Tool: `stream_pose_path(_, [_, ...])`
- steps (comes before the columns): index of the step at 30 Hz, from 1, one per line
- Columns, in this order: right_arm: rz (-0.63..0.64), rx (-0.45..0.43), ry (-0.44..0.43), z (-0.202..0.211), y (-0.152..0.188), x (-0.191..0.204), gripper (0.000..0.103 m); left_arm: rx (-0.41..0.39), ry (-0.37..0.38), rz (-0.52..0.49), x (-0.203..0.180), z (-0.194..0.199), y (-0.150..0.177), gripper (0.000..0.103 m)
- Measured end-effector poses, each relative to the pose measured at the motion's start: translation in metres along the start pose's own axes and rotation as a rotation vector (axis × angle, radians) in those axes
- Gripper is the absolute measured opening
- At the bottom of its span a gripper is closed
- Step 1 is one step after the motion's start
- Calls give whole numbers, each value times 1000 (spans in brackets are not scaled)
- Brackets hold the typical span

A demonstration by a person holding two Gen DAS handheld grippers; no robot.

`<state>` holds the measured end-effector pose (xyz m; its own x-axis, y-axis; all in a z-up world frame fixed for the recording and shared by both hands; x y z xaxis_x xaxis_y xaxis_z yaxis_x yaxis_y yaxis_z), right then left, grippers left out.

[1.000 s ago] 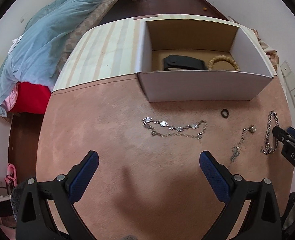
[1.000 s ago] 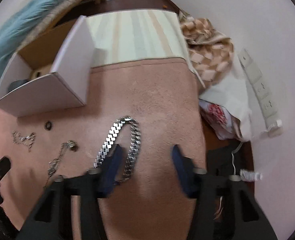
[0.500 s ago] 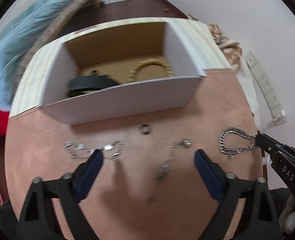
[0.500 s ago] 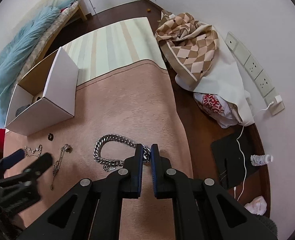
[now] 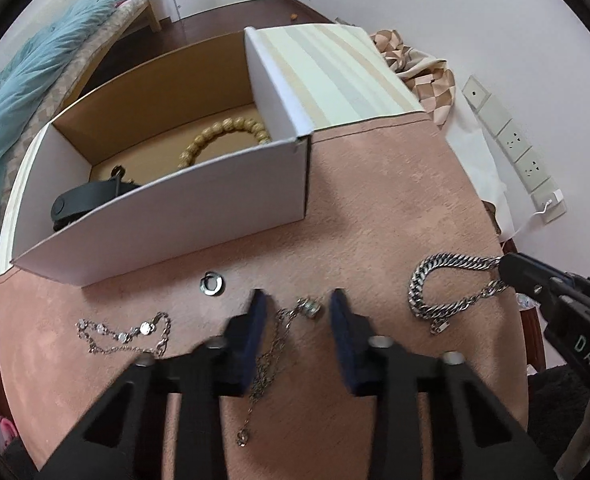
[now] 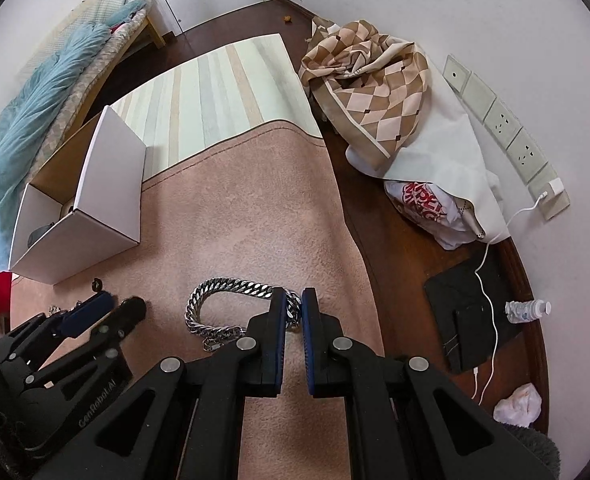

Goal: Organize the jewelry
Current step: 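Grasp the silver pendant chain with the left gripper while the right gripper holds the chain bracelet, then carry both chains into the box and open the right gripper while the left gripper opens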

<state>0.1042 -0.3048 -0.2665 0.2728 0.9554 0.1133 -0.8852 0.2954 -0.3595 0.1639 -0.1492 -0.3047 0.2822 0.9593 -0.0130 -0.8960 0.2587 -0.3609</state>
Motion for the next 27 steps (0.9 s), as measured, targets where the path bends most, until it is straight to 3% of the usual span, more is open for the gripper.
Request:
stream_pose_path(2, [-1,1,-1,0,1,0,8,-6,5,-4,-2,0,-1,10])
stream_pose_path(9, [-1,-12,-57,15,0,8,8,-46,46,16,5,16,2,9])
stream_pose_path(16, [15,-51,-141,49,-7,26,8,-107,63,48,31,61,8,9])
stream_pose_path(27, [44,-127,-268,111,-30,69,8,-232,172,127,76,160,-12,9])
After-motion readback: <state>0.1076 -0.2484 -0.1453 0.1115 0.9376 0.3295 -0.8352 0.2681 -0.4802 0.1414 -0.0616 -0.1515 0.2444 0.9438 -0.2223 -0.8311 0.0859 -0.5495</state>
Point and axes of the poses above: each gripper's, at about its wrist camera, not at the fingertips, and z roughly against the way its jaws point, x to its left, y to its underside, the point moved 4 cm from there along -z, roughly the way its jaws point, and after that the axes turned 1 degree about y, right-handed, at the moved point
